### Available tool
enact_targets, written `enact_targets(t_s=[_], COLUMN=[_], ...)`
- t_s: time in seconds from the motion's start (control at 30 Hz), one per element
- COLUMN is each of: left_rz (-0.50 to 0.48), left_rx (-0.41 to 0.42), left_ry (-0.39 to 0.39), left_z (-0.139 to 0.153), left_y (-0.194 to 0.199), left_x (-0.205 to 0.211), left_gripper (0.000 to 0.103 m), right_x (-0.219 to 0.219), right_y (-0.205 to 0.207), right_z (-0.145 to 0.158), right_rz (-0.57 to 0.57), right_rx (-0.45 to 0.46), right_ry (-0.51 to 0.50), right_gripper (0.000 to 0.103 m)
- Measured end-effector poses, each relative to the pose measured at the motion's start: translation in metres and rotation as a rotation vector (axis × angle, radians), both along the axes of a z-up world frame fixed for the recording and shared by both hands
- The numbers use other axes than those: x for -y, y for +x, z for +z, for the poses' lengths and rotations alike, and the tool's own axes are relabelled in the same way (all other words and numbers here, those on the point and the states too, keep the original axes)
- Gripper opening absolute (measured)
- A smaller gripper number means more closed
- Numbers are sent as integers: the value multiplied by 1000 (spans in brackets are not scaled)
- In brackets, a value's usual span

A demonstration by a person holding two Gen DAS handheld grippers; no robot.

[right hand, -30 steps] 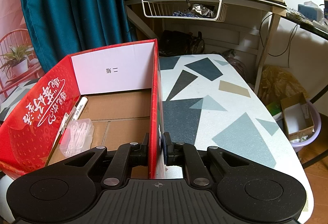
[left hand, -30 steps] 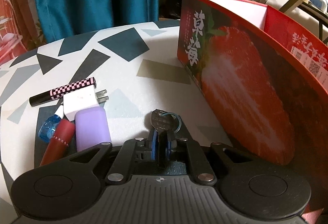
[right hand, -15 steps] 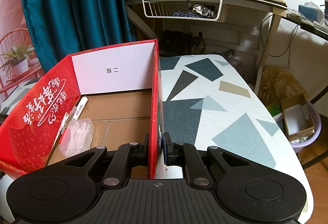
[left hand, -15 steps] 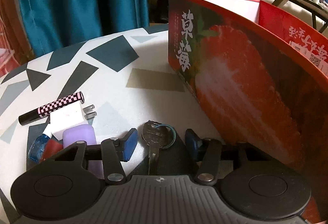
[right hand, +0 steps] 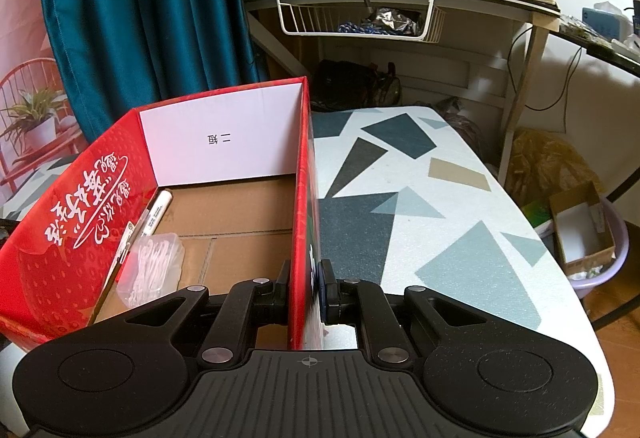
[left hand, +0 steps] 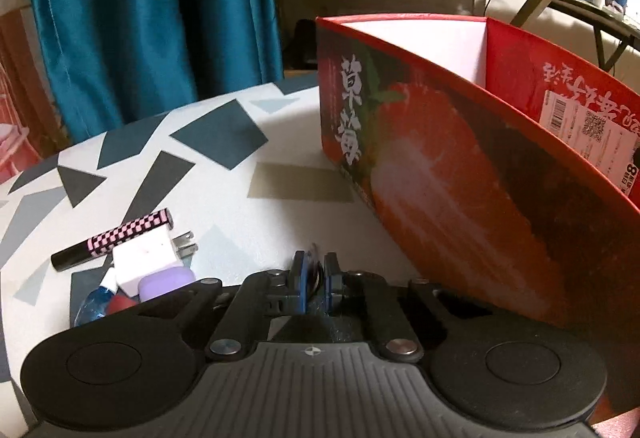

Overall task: Organize rigid objects
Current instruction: 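Lift the black key off the table with the left gripper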

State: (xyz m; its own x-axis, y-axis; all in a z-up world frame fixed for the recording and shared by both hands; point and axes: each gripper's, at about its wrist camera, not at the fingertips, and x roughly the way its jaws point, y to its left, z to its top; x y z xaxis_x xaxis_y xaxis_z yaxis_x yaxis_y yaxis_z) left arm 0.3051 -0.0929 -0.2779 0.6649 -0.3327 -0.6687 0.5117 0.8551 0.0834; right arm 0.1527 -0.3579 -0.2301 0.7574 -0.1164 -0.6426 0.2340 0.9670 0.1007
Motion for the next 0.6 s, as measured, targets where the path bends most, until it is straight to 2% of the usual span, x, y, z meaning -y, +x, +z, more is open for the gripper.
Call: enact_targets(t_s=[0.33,0.6], left_rz=[-2,77], left_rx=[-15,-62], left_ry=[15,-28], left_z=[-4,-1], left_y=[-1,12], left_x=[1,-12], left_gripper=[10,10], right_x=[0,0], right_y=[0,0], right_z=[0,0], right_rz=[1,1], right_rx=[0,0], right_ry=[0,0], right_gripper=[11,11])
